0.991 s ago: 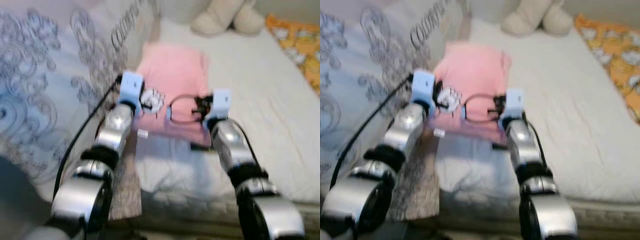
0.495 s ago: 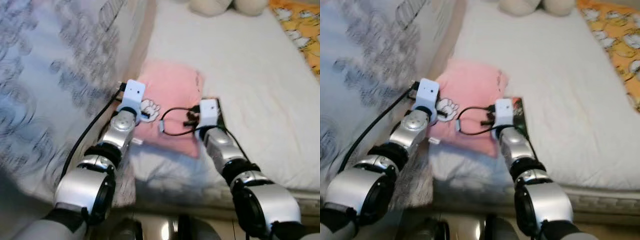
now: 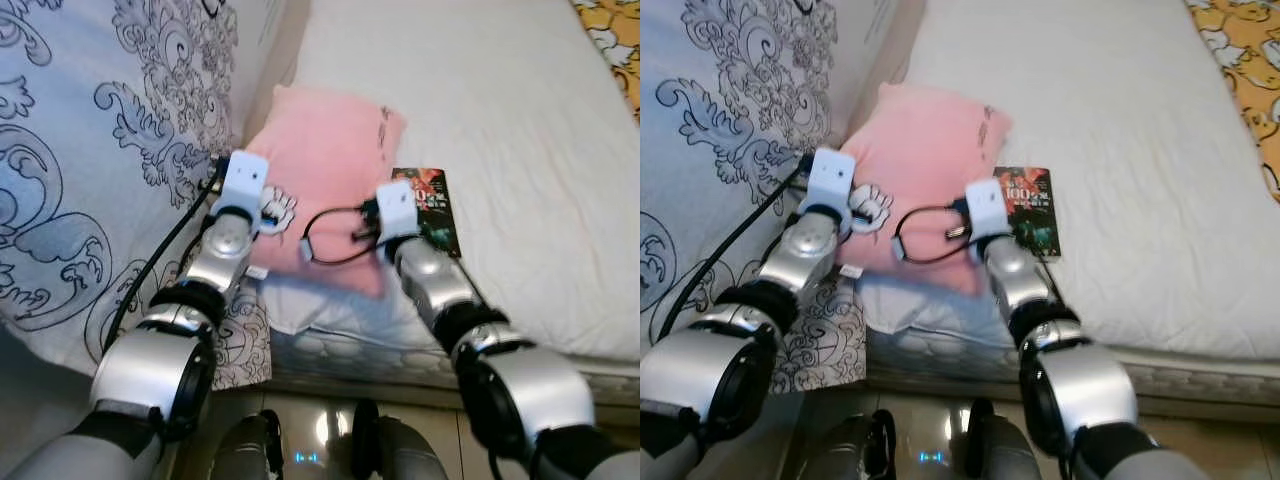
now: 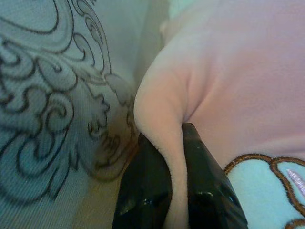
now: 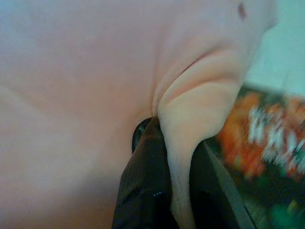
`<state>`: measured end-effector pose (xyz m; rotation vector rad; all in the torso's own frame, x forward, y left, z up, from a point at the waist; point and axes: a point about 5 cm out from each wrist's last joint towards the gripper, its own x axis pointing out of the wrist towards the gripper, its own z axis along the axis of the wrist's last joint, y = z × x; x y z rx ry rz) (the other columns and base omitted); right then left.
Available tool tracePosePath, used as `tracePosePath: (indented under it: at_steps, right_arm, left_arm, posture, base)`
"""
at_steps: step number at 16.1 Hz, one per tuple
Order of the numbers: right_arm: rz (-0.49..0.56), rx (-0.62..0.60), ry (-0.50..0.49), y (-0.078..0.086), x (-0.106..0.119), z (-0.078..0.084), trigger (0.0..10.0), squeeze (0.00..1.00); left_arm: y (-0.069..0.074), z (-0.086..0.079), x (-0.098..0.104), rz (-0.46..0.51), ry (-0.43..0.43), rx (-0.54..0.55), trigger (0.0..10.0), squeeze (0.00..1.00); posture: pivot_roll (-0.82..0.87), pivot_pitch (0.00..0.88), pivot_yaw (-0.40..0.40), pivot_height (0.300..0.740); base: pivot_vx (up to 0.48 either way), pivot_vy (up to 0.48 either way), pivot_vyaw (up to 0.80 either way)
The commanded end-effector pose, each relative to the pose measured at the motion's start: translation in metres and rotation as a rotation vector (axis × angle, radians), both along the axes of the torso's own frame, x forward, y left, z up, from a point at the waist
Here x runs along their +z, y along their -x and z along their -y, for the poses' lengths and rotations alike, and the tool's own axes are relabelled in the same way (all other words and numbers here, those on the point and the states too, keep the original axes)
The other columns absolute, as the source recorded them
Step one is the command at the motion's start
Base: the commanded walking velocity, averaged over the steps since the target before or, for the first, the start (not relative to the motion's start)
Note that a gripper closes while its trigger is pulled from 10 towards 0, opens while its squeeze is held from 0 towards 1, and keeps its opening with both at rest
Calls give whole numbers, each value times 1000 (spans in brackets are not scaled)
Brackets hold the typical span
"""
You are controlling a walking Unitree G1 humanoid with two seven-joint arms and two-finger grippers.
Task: Clean up the room
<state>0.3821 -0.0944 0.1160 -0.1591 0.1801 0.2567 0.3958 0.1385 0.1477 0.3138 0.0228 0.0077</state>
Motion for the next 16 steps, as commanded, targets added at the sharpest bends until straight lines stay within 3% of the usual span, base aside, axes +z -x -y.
tracePosePath:
  at_steps: [1,3,6,8,10,12,13,15,16]
  right_arm:
    - [22,-58,36,-4,4,14,10000,0]
    - [43,-45,54,-7,12,10,10000,0]
    - [62,-17,64,-8,16,1,10000,0]
    - [92,23,143,-10,23,-2,10000,0]
    - [91,32,164,-10,22,-3,10000,0]
    - [55,30,151,-7,15,-3,10000,0]
    - [34,27,126,-6,11,-3,10000,1000]
    - [2,5,70,-5,7,-3,10000,1000]
    - [-22,-16,27,-3,3,-2,10000,1000]
  left_arm:
    - [-4,-10,12,55,21,75,10000,0]
    - [-2,-3,7,47,-20,72,10000,0]
    - [2,0,-4,13,11,97,10000,0]
    - [7,8,-16,-18,10,94,10000,0]
    - [8,8,-20,-38,27,100,10000,0]
    - [10,10,-21,-32,-19,93,10000,0]
    - [8,9,-15,12,-93,81,10000,1000]
    - [4,14,-1,95,-205,38,10000,1000]
    - [3,14,3,123,-217,17,10000,1000]
  posture:
    - [53,269,-15,740]
    - [56,269,-16,740]
    - [68,269,-14,740]
    - [71,269,-12,740]
    - [69,268,-16,740]
    - [66,266,-16,740]
    - [66,265,-17,740]
    - [65,262,-19,740]
    - [67,261,-19,740]
  base:
    - [0,0,0]
    - [0,0,0]
    - [0,0,0]
    - [0,0,0]
    - [0,0,0]
    - [0,0,0]
    - [0,0,0]
    - [0,0,0]
    - [0,0,0]
